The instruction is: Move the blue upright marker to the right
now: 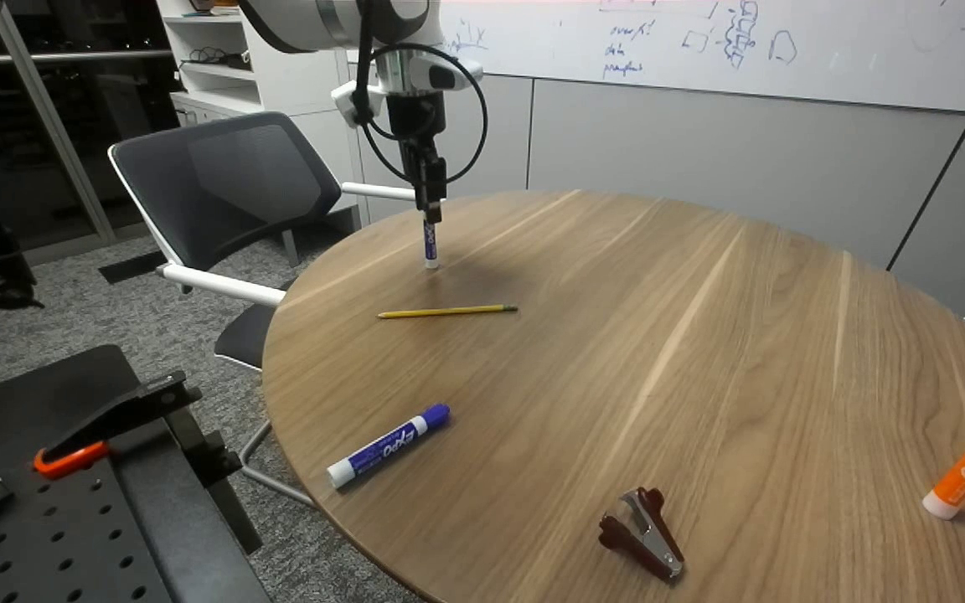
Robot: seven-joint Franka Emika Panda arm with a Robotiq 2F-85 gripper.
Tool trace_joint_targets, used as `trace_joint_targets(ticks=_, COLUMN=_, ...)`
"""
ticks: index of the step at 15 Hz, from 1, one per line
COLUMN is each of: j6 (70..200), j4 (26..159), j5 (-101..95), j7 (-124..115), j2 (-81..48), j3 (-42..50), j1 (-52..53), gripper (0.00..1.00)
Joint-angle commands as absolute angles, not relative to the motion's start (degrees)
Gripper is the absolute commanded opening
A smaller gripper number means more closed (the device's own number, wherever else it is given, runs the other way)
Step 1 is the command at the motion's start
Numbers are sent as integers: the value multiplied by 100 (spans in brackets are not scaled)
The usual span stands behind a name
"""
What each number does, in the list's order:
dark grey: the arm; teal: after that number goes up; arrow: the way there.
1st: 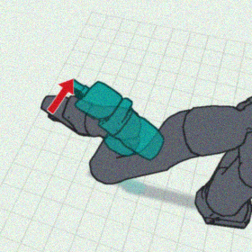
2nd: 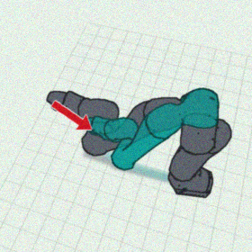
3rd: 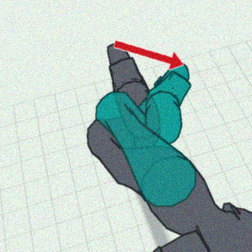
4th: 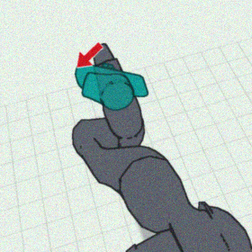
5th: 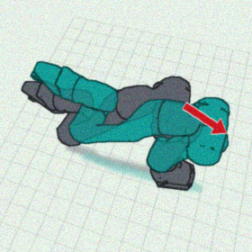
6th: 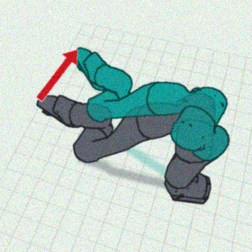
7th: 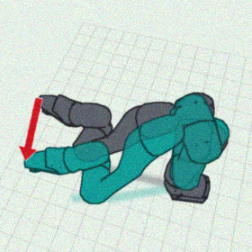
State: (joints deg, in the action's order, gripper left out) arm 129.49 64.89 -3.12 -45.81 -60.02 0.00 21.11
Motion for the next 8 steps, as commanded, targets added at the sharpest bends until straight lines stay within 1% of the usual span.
trace_joint_targets(ticks=1, j6=12633, j4=5988, j5=-272, j7=-4767, j2=-6250, j3=121, j1=2210, gripper=27)
trace_joint_targets(ticks=4, j6=12321, j4=5820, j5=-212, j7=-4754, j2=-6241, j3=55, j1=2152, gripper=3)
trace_joint_targets(ticks=5, j6=12171, j4=5779, j5=-161, j7=-4715, j2=-6161, j3=6, j1=2093, gripper=0)
trace_joint_targets(ticks=6, j6=12051, j4=5738, j5=-143, j7=-4705, j2=-6106, j3=-8, j1=2066, gripper=4)
trace_joint_targets(ticks=8, j6=11945, j4=5727, j5=-145, j7=-4694, j2=-5887, j3=-48, j1=1961, gripper=5)
